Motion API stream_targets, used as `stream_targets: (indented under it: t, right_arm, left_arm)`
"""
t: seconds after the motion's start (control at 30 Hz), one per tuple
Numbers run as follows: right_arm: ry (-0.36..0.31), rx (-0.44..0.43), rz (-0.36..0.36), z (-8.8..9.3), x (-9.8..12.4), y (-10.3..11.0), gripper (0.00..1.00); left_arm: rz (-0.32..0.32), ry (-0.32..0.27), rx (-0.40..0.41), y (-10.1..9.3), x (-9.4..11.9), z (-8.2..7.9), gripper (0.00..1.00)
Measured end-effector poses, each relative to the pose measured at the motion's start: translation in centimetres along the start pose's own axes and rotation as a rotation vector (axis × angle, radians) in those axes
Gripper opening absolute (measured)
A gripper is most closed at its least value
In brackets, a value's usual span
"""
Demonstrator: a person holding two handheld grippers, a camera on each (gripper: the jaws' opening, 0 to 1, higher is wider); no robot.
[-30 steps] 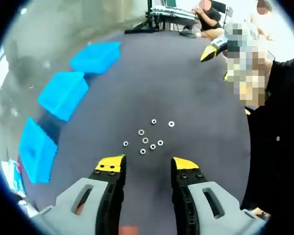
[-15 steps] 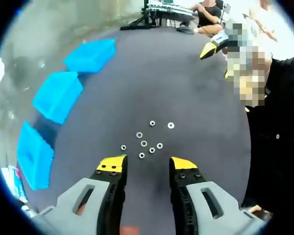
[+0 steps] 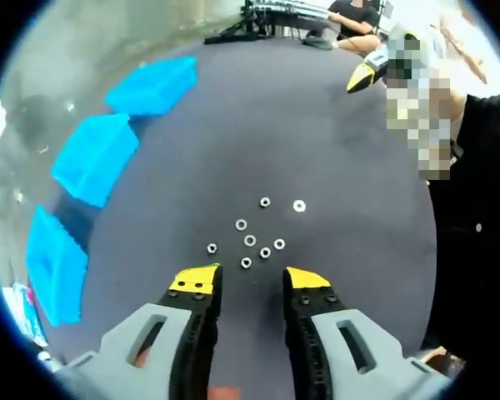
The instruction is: Sort the screws, nuts, and washers into the corresponding bins
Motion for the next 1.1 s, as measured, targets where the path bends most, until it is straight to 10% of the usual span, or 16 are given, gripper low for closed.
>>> stream_targets:
  t: [1.1]
  right_arm:
    - [-0.003,-0.028,-0.018,1.0,-0.6,0.8,0.35]
  left_arm:
    - [0.044,-0.042,0.052,0.1,-1.2,0.1,0.1]
Point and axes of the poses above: the point that each gripper's makers call its tool centre point, and the gripper's own axes: x roughly backward along the fingers, y roughly to its left, z roughly out of its underside, the point moved 5 cm from there along x, roughly backward along the fingers, and after that the axes turned 2 degrees about z, right-handed, at the moved point
